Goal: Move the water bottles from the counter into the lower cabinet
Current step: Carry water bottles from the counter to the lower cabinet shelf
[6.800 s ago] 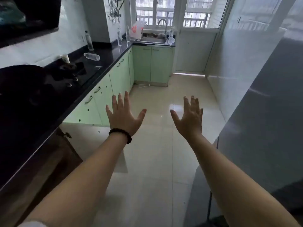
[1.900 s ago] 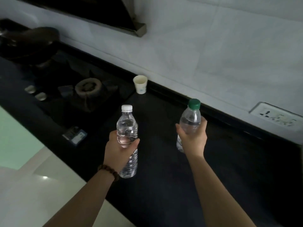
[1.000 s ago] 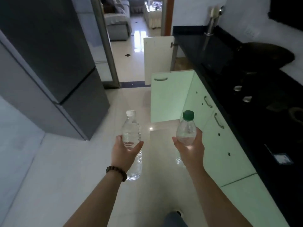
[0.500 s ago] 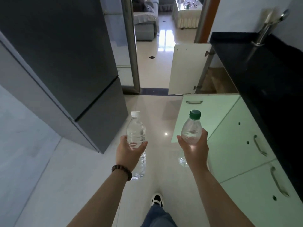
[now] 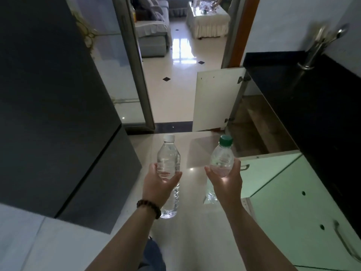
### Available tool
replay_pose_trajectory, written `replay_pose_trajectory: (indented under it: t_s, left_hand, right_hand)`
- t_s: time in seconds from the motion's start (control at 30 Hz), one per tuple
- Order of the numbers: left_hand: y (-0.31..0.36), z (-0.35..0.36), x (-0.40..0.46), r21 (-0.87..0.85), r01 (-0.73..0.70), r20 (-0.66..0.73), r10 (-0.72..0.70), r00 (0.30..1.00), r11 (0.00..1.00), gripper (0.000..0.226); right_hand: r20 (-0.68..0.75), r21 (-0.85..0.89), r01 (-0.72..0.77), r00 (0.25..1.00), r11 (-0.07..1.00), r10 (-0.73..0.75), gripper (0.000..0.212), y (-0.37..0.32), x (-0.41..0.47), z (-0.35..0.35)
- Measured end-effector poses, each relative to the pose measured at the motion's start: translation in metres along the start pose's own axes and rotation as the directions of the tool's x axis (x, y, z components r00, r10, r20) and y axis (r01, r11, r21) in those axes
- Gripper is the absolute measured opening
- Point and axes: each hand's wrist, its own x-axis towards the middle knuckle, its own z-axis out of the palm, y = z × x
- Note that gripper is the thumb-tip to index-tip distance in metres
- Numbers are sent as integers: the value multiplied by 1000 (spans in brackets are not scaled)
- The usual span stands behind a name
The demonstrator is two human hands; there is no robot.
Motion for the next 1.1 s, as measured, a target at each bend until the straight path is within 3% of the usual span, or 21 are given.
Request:
replay_pose_trajectory:
  t_s: [0.27, 0.53, 0.83, 1.03, 1.1]
  left_hand:
    - [12, 8, 186, -85, 46, 200, -28, 979, 995, 50]
    - [65, 22, 328, -35, -95, 446, 100, 890, 995, 40]
    - [81, 142, 394, -4, 46, 774, -26, 633, 999, 47]
    - [104, 241, 445, 163, 11, 876, -150, 458, 986, 67]
    - [116, 270, 461, 209, -24, 898, -182, 400, 978, 58]
  right_hand:
    - [-110, 69, -168, 978, 983, 175, 64, -5, 112, 106]
    - [-343, 111, -286, 888, 952, 306, 62, -4, 198, 164]
    - [-591, 136, -466, 671, 874, 449, 55, 40, 261, 148]
    - [-643, 267, -524, 528, 809, 555, 47, 81, 326, 129]
    - [-641, 304, -546, 489, 780, 592, 47, 90, 349, 121]
